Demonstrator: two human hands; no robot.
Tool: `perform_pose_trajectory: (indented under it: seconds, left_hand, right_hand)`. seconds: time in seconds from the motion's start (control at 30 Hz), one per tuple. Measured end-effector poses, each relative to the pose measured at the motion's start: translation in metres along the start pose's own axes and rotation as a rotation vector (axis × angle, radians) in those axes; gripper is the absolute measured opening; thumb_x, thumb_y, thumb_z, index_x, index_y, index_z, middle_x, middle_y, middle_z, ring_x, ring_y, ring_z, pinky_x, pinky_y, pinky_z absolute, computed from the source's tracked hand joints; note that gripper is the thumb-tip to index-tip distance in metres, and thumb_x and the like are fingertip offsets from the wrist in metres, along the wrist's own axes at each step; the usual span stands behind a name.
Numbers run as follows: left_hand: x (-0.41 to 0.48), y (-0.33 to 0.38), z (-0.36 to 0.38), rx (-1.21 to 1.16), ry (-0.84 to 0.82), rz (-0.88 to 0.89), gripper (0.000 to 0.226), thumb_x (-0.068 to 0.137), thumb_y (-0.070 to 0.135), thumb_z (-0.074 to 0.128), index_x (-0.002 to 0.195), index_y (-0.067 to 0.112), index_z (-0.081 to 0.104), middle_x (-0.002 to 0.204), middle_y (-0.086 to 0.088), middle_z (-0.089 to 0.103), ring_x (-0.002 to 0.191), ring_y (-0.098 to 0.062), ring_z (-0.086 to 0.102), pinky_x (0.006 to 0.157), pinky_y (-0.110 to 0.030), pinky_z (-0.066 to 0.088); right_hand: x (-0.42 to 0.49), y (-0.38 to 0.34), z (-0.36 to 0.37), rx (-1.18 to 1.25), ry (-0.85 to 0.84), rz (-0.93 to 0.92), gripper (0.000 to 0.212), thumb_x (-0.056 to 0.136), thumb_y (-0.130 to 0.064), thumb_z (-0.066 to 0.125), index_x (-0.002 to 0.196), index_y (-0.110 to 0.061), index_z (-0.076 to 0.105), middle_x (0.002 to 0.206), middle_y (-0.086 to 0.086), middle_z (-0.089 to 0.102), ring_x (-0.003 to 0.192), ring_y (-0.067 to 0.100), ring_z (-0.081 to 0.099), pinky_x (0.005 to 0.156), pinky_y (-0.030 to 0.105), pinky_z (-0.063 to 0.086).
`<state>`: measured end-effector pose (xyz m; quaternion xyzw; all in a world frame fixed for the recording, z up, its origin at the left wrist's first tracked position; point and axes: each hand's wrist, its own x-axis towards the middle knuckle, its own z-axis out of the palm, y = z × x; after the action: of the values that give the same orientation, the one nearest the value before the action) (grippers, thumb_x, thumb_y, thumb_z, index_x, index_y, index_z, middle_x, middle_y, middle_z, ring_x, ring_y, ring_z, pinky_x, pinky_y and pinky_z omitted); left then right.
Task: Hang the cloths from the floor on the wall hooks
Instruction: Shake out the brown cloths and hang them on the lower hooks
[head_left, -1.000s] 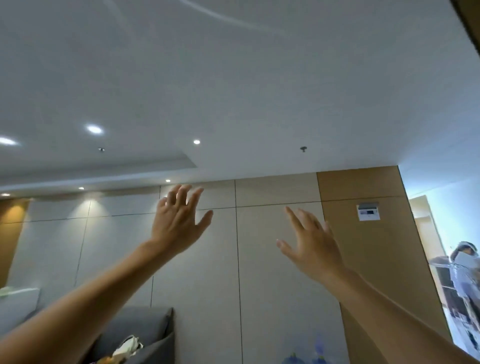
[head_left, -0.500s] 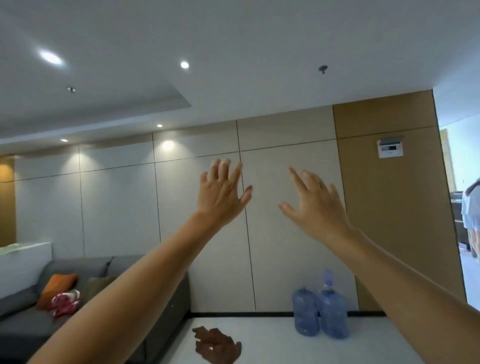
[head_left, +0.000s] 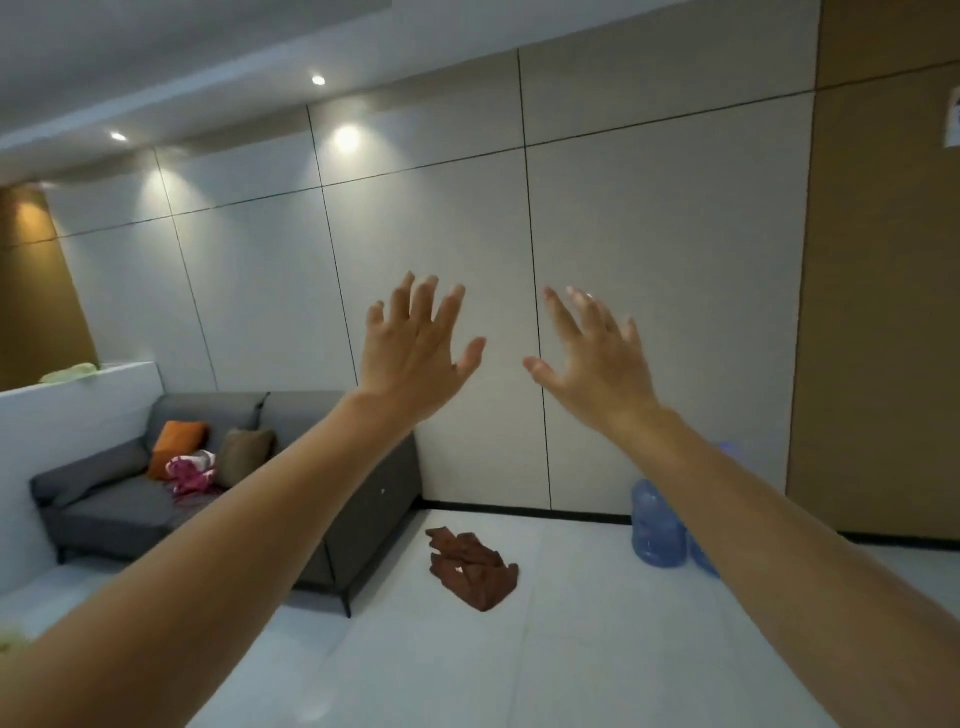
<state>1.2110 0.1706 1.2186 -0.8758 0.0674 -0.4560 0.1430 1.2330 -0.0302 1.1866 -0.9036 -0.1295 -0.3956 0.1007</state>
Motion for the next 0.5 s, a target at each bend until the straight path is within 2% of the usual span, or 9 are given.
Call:
perform_pose_trajectory:
  seconds: [0.2, 0.5]
  left_hand:
    - [0.012, -0.037, 0.121, -0.009, -0.069, -0.018, 0.067, 0.092, 0.059, 0.034, 0.145, 0.017, 0.029, 0.147, -0.013, 0.029, 0.138, -0.034, 0.024, 0.103, -0.051, 0.034]
    - [0.033, -0.124, 0.308, 0.014, -0.179, -0.026, 0.066, 0.093, 0.058, 0.030, 0.145, 0.018, 0.024, 0.147, -0.013, 0.025, 0.140, -0.034, 0.018, 0.104, -0.050, 0.031]
  right_hand:
    - [0.066, -0.008, 0.122, 0.050, -0.049, -0.051, 0.077, 0.095, -0.057, 0.042, 0.155, -0.031, 0.002, 0.161, 0.006, 0.013, 0.148, 0.025, 0.012, 0.117, 0.055, 0.012]
    - [0.166, -0.050, 0.301, 0.046, -0.111, -0.078, 0.077, 0.094, -0.058, 0.042, 0.155, -0.031, 0.003, 0.162, 0.005, 0.012, 0.149, 0.025, 0.009, 0.117, 0.056, 0.011]
